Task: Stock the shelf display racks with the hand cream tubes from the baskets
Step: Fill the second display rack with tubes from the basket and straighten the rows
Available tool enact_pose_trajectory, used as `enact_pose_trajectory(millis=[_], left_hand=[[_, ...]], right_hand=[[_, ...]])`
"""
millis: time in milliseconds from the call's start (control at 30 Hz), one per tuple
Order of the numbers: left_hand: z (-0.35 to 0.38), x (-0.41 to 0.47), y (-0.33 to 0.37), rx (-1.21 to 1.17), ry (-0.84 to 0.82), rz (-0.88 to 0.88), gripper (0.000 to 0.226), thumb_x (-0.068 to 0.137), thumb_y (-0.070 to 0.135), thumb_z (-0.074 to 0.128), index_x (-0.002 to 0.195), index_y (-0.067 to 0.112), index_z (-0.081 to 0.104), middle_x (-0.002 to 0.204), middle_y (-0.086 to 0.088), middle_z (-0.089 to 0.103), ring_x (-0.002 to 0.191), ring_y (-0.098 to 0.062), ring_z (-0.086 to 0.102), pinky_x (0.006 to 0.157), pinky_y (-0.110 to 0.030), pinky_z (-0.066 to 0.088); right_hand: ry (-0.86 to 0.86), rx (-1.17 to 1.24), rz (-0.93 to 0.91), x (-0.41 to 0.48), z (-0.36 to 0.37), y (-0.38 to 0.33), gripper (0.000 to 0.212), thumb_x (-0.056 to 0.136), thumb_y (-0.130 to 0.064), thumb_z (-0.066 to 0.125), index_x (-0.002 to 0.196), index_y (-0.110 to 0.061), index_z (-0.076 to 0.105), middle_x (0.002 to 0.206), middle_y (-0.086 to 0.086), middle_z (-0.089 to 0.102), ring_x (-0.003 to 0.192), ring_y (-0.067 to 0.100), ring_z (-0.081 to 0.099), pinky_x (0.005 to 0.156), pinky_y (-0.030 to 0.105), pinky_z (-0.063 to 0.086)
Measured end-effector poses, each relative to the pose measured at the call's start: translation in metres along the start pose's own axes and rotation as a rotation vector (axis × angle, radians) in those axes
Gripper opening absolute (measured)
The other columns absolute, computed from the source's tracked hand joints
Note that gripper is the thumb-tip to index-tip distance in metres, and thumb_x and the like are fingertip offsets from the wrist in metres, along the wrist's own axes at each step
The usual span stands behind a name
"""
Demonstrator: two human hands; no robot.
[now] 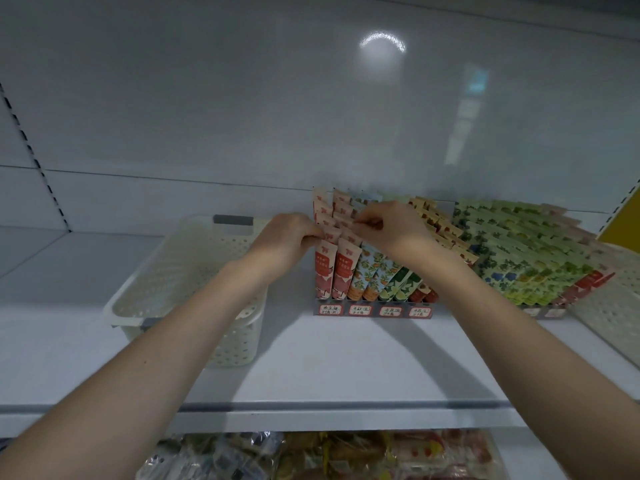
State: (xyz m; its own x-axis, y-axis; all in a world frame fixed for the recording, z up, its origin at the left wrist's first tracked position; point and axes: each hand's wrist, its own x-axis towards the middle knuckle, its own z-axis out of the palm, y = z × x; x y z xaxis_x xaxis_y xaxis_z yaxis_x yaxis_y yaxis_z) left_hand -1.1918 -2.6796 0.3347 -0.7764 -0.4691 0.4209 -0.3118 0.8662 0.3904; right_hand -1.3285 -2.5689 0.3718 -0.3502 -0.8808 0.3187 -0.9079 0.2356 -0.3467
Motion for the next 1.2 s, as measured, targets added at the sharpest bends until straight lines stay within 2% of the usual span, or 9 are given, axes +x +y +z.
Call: enact_pose_trajectory(millis=[100,233,367,467,600,667,800,1100,1200], left_hand=[[0.0025,0.0036,0.0022,-0.017,0.02,0.009,0.022,0.09,0.006,0.056,0.107,0.004,0.07,0.105,-0.015,0.067,0.1,-0.029,0.059,0.079,-0.022,0.038],[0.0035,0.0052,0.0018,-0.058,0.071,0.0,0.018,0.086,0.001,0.06,0.1,0.002,0.072,0.103,-0.016,0.068,0.099,-0.029,0.061,0.086,-0.029,0.043],[0.0042,0.0049,0.0011,-0.044,0.076,0.019,0.015,0.085,-0.001,0.06,0.094,-0.001,0.072,0.098,-0.017,0.068,0.093,-0.03,0.062,0.084,-0.035,0.046],[0.0046,0.006,0.0008,-0.01,0.058,0.034,0.016,0.086,-0.001,0.058,0.095,-0.002,0.072,0.099,-0.019,0.068,0.094,-0.031,0.062,0.084,-0.034,0.045],[0.0048,0.0057,0.0012,-0.009,0.061,0.026,0.017,0.088,0.001,0.057,0.098,-0.002,0.071,0.102,-0.018,0.068,0.097,-0.032,0.061,0.083,-0.029,0.042],[0.0049,0.0043,0.0019,-0.009,0.06,0.026,0.018,0.089,0.001,0.056,0.1,-0.001,0.07,0.103,-0.018,0.068,0.098,-0.031,0.06,0.081,-0.023,0.037],[0.0055,0.0021,0.0028,-0.054,0.074,-0.005,0.021,0.09,0.004,0.056,0.106,0.001,0.069,0.107,-0.016,0.067,0.101,-0.029,0.059,0.082,-0.021,0.036],[0.0062,0.0018,0.0041,-0.082,0.078,-0.057,0.02,0.092,0.007,0.054,0.104,0.001,0.069,0.103,-0.016,0.066,0.098,-0.028,0.058,0.083,-0.029,0.04],[0.0056,0.0008,0.0025,-0.054,0.093,-0.042,0.02,0.093,0.011,0.053,0.1,0.002,0.069,0.098,-0.015,0.066,0.093,-0.028,0.059,0.078,-0.03,0.041]], right_hand=[[0.001,-0.006,-0.02,-0.0052,0.0025,0.0049,0.018,0.091,-0.022,0.057,0.098,-0.013,0.071,0.098,0.0,0.069,0.088,0.016,0.062,0.082,0.035,0.051],[0.034,-0.022,-0.084,-0.01,0.0047,0.004,0.018,0.09,-0.024,0.059,0.093,-0.013,0.073,0.089,0.0,0.069,0.081,0.015,0.061,0.074,0.035,0.052],[0.052,-0.079,-0.141,-0.0108,0.0072,0.0049,0.019,0.091,-0.021,0.058,0.09,-0.01,0.073,0.088,0.002,0.068,0.079,0.012,0.055,0.059,0.019,0.036],[0.026,-0.117,-0.156,-0.0091,0.0089,0.0061,0.019,0.092,-0.018,0.056,0.088,-0.007,0.072,0.085,0.006,0.067,0.077,0.012,0.05,0.061,0.021,0.028],[-0.001,-0.149,-0.155,-0.0076,0.0079,0.0043,0.02,0.093,-0.015,0.054,0.091,-0.006,0.072,0.087,0.009,0.067,0.084,0.019,0.058,0.055,0.023,0.029],[-0.017,-0.137,-0.145,-0.0072,0.0056,0.004,0.02,0.093,-0.017,0.055,0.093,-0.008,0.072,0.08,0.002,0.063,0.079,0.017,0.057,0.055,0.022,0.032],[-0.003,-0.085,-0.117,-0.0062,0.0045,0.0055,0.018,0.092,-0.02,0.057,0.094,-0.01,0.071,0.066,-0.017,0.042,0.067,0.006,0.044,0.054,0.007,0.029],[0.055,-0.053,-0.136,-0.0091,0.0067,0.0104,0.019,0.093,-0.024,0.055,0.096,-0.011,0.07,0.08,-0.007,0.054,0.075,0.007,0.047,0.055,0.004,0.027],[0.071,-0.026,-0.14,-0.0085,0.008,0.0105,0.021,0.093,-0.026,0.055,0.098,-0.011,0.07,0.083,-0.006,0.057,0.077,0.01,0.051,0.058,0.016,0.036]])
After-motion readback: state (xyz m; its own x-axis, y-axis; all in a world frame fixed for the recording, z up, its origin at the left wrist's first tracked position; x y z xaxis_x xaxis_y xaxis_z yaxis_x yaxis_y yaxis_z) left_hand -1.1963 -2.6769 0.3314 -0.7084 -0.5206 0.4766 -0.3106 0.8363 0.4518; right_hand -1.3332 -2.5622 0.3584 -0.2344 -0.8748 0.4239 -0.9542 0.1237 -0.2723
